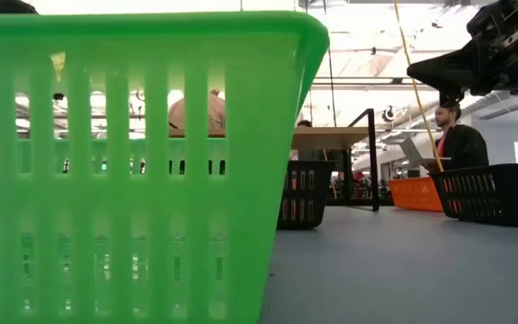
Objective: Stack baskets on shelf by color
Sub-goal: Put the left orange bin on the shelf
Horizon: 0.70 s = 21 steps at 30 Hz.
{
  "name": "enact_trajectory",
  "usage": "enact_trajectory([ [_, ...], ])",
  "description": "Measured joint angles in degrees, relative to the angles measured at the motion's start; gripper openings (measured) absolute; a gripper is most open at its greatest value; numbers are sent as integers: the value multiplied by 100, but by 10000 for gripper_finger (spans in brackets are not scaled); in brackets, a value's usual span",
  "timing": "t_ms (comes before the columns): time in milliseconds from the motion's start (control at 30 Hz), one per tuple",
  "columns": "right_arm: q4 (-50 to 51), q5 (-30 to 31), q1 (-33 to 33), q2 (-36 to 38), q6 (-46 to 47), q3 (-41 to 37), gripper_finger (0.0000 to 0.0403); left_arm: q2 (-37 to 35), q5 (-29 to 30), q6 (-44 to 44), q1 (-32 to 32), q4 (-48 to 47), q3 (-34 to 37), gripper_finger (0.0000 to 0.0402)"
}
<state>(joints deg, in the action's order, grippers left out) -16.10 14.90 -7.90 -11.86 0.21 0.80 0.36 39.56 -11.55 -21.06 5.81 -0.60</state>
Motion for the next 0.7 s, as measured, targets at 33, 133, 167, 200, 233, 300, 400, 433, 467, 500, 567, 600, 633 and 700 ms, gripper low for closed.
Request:
enact_trajectory([
  [33, 0, 0, 0, 0, 0, 1, 32, 0, -1, -1, -2, 0, 0, 136],
  [133, 0, 0, 0, 0, 0, 2, 31, 0, -1, -2, -2, -1, 0, 136],
  [167, 0, 0, 0, 0, 0, 0, 32, 0, 1, 0, -2, 1, 0, 136],
  [200, 0, 0, 0, 0, 0, 2, 32, 0, 0, -1, -1, 1, 0, 136],
  [233, 0, 0, 0, 0, 0, 0, 32, 0, 0, -2, -1, 0, 0, 136],
  [300, 0, 0, 0, 0, 0, 1, 32, 0, -1, -2, -2, 7, 0, 136],
  [400, 0, 0, 0, 0, 0, 2, 31, -1, 1, -1, 0, 31, 0, 136],
  [433, -4, 0, 0, 0, 0, 2, 31, -2, -1, -1, -1, 27, 0, 136],
  [467, -38, 0, 0, -2, 0, 0, 32, -2, -1, 0, -2, 30, 0, 136],
  [500, -92, -2, 0, -2, 0, 0, 32, -2, 1, 0, 0, 32, 0, 136],
  [567, -282, -4, 0, 0, 1, 1, 32, -2, -1, 0, -2, 34, 0, 136],
  [600, -413, -1, 0, 0, -1, 1, 32, -2, 0, -2, -2, 35, 0, 136],
  [633, -523, 0, 0, 1, 8, 0, 32, -1, 0, 1, 0, 64, -1, 136],
  [700, -586, 1, 0, 4, 56, 0, 31, 1, -3, 53, -1, 310, 0, 136],
])
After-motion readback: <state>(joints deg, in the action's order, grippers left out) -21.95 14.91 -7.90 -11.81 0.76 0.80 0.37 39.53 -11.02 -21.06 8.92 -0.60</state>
